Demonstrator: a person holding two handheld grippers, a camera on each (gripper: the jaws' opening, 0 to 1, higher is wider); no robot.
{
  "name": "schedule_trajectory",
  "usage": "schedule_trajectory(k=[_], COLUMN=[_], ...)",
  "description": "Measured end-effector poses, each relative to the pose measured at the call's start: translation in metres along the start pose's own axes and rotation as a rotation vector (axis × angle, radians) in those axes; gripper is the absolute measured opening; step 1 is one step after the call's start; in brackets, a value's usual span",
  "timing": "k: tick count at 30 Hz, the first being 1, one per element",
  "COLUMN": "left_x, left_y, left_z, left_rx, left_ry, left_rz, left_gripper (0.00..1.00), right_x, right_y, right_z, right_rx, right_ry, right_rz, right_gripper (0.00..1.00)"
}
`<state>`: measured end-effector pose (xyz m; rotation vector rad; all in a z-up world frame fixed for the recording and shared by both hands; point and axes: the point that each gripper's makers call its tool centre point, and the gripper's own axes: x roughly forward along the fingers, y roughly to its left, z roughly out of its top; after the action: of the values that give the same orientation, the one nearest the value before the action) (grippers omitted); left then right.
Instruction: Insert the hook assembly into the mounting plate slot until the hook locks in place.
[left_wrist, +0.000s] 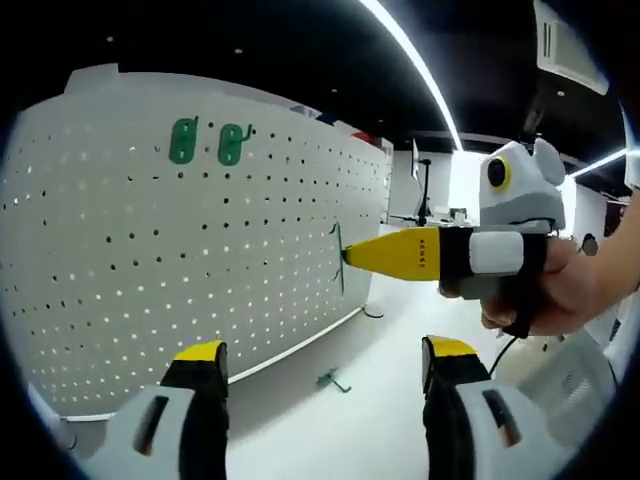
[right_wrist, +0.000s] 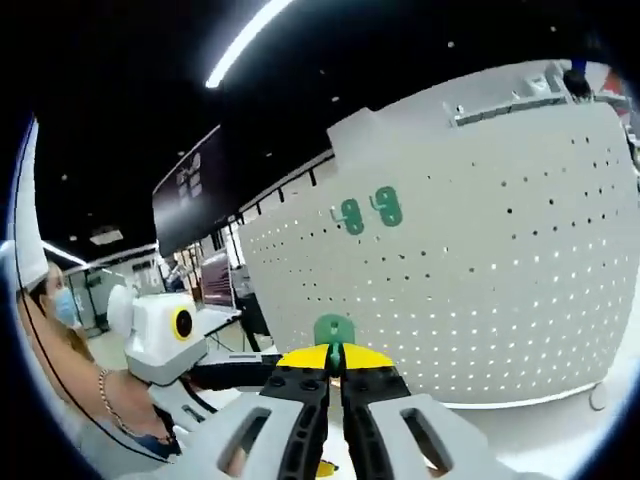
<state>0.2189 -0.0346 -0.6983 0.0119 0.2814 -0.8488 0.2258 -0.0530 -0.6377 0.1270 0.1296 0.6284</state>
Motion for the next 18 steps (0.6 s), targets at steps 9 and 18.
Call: schedule_trajectory(k=[9, 18], left_x=[-0.001, -0.005], left_y=[-0.001, -0.003], left_z=[-0.005, -0.027], left_rx=[-0.001, 0.006], left_ry=[0.017, 0.077], left_rz=[-0.004, -0.018], left_gripper=[0.81, 0.80], right_x=[0.000, 0.002], right_y=[-0.005, -0.015], right_z=[0.001, 0.014], right_rx=[0.020, 0.001], right_ry=[-0.004, -0.017], right_rz=[-0.013, -0.029], right_gripper=[0.00, 0.00])
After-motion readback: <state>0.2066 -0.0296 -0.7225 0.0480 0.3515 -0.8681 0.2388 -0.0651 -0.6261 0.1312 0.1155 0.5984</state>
